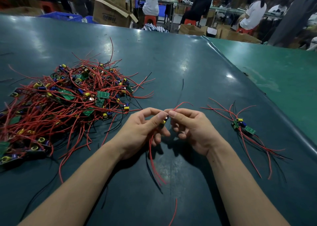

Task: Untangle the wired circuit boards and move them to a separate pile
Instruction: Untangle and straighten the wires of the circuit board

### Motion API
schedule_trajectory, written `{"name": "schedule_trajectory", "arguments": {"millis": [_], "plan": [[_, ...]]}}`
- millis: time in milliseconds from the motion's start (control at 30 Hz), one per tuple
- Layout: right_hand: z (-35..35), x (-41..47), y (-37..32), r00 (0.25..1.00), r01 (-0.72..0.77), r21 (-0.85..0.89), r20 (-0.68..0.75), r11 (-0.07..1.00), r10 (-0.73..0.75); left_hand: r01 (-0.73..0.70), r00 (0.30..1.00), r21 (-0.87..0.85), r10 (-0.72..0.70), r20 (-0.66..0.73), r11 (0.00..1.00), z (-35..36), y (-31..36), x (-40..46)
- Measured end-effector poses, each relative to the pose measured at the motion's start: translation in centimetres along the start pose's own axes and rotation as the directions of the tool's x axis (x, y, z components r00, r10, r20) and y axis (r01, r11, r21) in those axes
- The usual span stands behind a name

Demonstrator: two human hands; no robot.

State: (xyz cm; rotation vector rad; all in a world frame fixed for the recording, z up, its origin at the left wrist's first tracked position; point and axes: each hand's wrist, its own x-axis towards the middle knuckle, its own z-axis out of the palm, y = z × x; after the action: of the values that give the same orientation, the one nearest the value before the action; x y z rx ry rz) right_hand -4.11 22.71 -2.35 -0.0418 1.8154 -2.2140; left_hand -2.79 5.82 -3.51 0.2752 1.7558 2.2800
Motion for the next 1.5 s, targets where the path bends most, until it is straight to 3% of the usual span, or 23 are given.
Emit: {"name": "schedule_trajectory", "arguments": {"millis": [133, 200, 367, 533, 667, 767, 867, 1000, 1100, 1300, 1400, 1500], "plan": [[-0.1, 0.4, -0.3, 0.971, 0.113, 0.045, -0.215, 0.993, -0.101, 0.023, 0.996, -0.057, -0.027, -0.08, 0.998, 0.1, -0.2, 0.2], [-0.5, 0.4, -0.6, 0.958, 0.153, 0.106, -0.258, 0.982, -0.122, 0.038, 0.996, -0.068, -0.044, -0.084, 0.997, 0.1, -0.3, 0.3], [0.1, 0.1, -0.4, 0.986, 0.129, 0.092, -0.114, 0.987, -0.119, 0.037, 0.991, -0.118, -0.052, -0.12, 0.992, 0.1, -0.1, 0.3], [-0.2, 0.1, -0.4, 0.988, 0.146, 0.1, -0.064, 0.984, -0.14, 0.04, 0.991, -0.069, -0.049, -0.126, 0.997, 0.1, -0.2, 0.3], [-0.3, 0.0, -0.3, 1.0, 0.009, 0.011, -0.001, 1.0, -0.009, -0.005, 0.991, -0.12, -0.011, -0.133, 0.993, -0.2, -0.3, 0.3], [-0.3, -0.3, -0.4, 0.994, -0.098, -0.134, 0.026, 0.986, 0.102, 0.01, 0.995, -0.119, -0.021, -0.099, 0.993, -0.7, -0.4, 0.3], [-0.2, -0.4, -0.6, 0.999, -0.022, -0.071, 0.038, 0.997, 0.025, 0.073, 0.997, -0.137, -0.07, 0.023, 0.988, -1.6, 0.4, 0.1], [-0.2, -0.2, -0.9, 0.972, 0.188, 0.053, -0.157, 0.981, -0.177, 0.114, 0.992, -0.305, -0.092, 0.084, 0.945, -3.1, 1.7, -0.3], [-0.3, -0.2, -0.9, 0.906, 0.311, -0.029, -0.294, 0.95, -0.306, 0.132, 0.988, -0.421, -0.082, 0.134, 0.898, -3.3, 2.1, -0.5], [0.4, -0.3, -0.5, 0.853, 0.404, -0.116, -0.312, 0.908, -0.419, 0.36, 0.896, -0.589, -0.092, 0.434, 0.723, -4.1, 2.0, -0.8], [0.5, 0.0, -0.7, 0.778, 0.425, -0.057, -0.487, 0.904, -0.397, 0.325, 0.943, -0.536, -0.226, 0.243, 0.78, -3.6, 1.7, -0.1], [-0.1, 0.3, -1.1, 0.598, 0.503, 0.201, -0.784, 0.841, -0.17, 0.232, 0.971, -0.582, -0.217, 0.097, 0.779, -3.4, 1.8, 0.1]]}}
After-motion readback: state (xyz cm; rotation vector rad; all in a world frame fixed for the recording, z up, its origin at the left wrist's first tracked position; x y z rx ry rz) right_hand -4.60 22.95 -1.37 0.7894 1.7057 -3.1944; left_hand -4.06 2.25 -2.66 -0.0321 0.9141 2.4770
